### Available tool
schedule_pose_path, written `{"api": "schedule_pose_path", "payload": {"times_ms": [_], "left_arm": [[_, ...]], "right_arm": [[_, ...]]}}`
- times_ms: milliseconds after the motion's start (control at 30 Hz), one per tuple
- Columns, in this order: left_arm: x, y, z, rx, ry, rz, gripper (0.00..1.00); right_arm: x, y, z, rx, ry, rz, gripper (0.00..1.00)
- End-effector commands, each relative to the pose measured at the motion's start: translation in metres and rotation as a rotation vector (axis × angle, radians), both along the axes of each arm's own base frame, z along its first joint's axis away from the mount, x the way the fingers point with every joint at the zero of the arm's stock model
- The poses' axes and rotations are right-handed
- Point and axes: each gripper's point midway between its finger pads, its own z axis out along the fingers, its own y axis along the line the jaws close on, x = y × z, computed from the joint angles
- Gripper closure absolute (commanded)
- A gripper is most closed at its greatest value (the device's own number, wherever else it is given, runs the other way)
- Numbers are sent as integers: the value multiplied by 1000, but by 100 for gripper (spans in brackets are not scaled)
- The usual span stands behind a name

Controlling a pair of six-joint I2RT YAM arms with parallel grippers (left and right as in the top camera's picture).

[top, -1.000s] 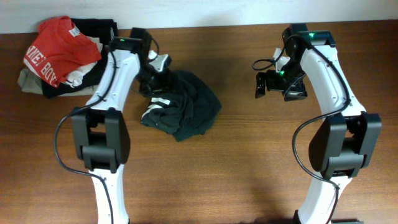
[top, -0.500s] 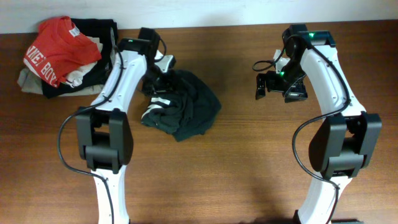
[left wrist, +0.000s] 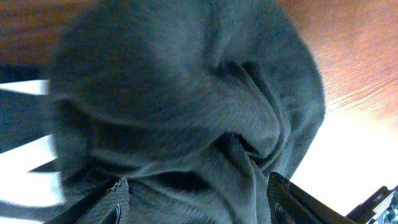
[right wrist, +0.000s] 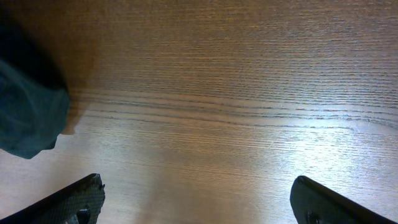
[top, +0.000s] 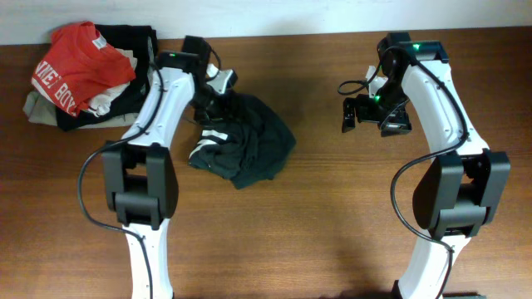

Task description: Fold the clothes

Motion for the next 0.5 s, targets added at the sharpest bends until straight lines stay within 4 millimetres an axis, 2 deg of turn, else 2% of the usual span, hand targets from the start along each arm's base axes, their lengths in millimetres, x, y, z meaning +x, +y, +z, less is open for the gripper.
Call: {"api": "schedule_pose_path", "payload": {"times_ms": [0, 100, 200, 233, 300, 400, 467], "left_arm": [[-3, 6, -26, 12, 51, -2, 30], [-2, 11, -25, 11, 56, 10, 35], [-2, 10, -22, 10, 50, 7, 52], [-1, 9, -18, 8, 43, 6, 62], [2, 7, -8, 6, 29, 1, 70], [1, -4, 13, -1, 10, -20, 74], [-5, -18, 15, -11, 17, -47, 85]], "right_arm": [[-3, -1, -4, -17, 16, 9, 1], [-2, -1, -4, -17, 14, 9, 1], [-2, -1, -4, -17, 14, 9, 1], [-2, -1, -4, -17, 14, 9, 1], [-2, -1, -4, -17, 14, 9, 1], [-1, -1, -4, -17, 11, 9, 2], [-1, -1, -4, -17, 10, 9, 1]]}}
